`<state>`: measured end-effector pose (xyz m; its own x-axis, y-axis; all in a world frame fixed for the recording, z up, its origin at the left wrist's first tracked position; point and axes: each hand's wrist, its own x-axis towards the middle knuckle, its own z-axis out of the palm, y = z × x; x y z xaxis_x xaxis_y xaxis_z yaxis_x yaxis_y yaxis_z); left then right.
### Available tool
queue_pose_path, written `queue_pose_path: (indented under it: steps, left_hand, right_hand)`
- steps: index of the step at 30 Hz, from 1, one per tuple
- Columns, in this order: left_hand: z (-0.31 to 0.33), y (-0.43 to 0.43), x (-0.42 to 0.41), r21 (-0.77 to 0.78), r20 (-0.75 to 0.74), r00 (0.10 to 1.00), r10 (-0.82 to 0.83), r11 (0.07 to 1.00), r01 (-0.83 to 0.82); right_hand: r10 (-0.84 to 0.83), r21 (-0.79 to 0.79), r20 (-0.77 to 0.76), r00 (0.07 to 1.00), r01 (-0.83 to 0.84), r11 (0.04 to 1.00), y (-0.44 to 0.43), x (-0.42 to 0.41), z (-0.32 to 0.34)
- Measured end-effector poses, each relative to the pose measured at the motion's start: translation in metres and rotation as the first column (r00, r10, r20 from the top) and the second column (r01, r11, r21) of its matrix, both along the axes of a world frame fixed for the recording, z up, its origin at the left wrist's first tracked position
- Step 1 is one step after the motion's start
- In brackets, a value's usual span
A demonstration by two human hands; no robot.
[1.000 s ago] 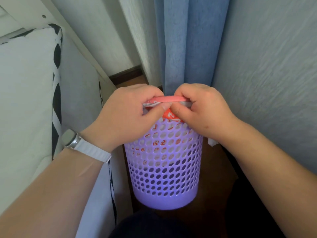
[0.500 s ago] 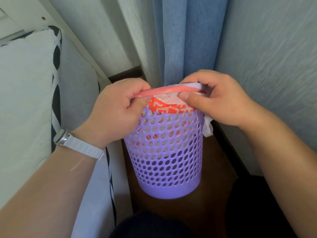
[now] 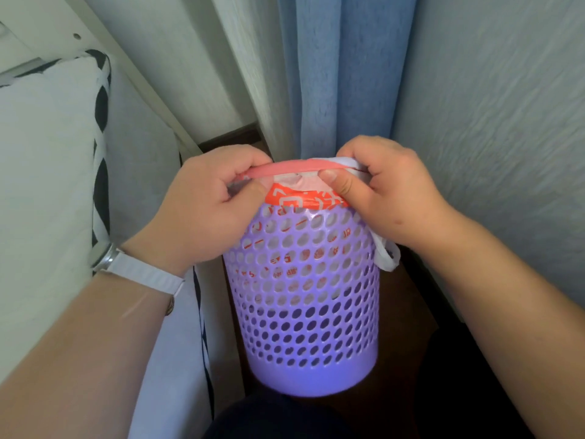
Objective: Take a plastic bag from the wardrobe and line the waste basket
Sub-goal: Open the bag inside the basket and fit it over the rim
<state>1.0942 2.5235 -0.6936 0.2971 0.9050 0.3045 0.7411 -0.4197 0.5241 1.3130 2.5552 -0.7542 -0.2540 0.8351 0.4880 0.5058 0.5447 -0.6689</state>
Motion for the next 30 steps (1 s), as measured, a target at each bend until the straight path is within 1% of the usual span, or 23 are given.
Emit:
queue_pose_path:
  steps: [4,6,9,11,13,15,17,19,21,23,25,27,30]
  left_hand:
    - [0.0,-0.002,0.006,0.021,-0.123,0.99,-0.068,0.997,0.071]
    - [-0.004,-0.002,0.008,0.061,-0.174,0.983,-0.052,0.996,0.064]
    - [-0.007,0.0,0.007,0.073,-0.188,0.982,-0.009,0.997,0.023]
    - [-0.007,0.0,0.007,0.104,-0.226,0.974,0.017,0.995,0.007]
    - [-0.006,0.0,0.009,0.142,-0.254,0.966,0.038,0.99,-0.002]
    - [-0.005,-0.001,0.009,0.149,-0.247,0.968,0.035,0.989,0.002]
    - [-0.003,-0.001,0.009,0.13,-0.211,0.978,0.004,0.991,0.024]
    - [-0.001,-0.002,0.011,0.125,-0.185,0.982,-0.042,0.99,0.066]
    - [0.0,-0.002,0.014,0.145,-0.207,0.976,-0.071,0.984,0.102]
    - [-0.003,-0.001,0.014,0.159,-0.253,0.963,-0.091,0.978,0.134]
    - [-0.006,0.0,0.012,0.143,-0.269,0.958,-0.1,0.98,0.142]
    - [-0.008,0.002,0.008,0.129,-0.242,0.965,-0.1,0.982,0.134]
    - [-0.008,0.005,0.003,0.149,-0.163,0.985,-0.062,0.985,0.087]
  right_hand:
    - [0.051,-0.009,0.039,0.998,-0.05,0.999,0.0,-0.004,-0.001]
    - [0.075,-0.042,0.052,0.996,-0.073,0.996,-0.001,-0.004,0.0]
    - [0.14,-0.11,0.036,0.989,-0.135,0.985,-0.001,-0.004,0.003]
    - [0.106,-0.073,0.05,0.993,-0.102,0.992,-0.005,-0.007,0.002]
    - [0.026,0.007,0.099,0.995,-0.027,1.0,-0.008,-0.012,0.0]
    - [-0.036,0.082,0.129,0.991,0.026,0.996,-0.012,-0.014,-0.002]
    - [-0.069,0.131,0.126,0.99,0.053,0.99,-0.014,-0.014,-0.002]
    - [-0.089,0.144,0.113,0.99,0.072,0.987,-0.014,-0.015,-0.002]
    - [-0.092,0.136,0.106,0.99,0.077,0.988,-0.015,-0.016,-0.002]
    - [-0.055,0.091,0.1,0.993,0.046,0.995,-0.014,-0.018,-0.001]
    - [0.032,0.034,0.079,0.996,-0.035,0.999,-0.013,-0.017,0.001]
    - [0.097,0.024,0.042,0.994,-0.098,0.995,-0.008,-0.011,0.005]
    - [0.131,0.014,-0.005,0.991,-0.131,0.991,0.002,0.004,0.009]
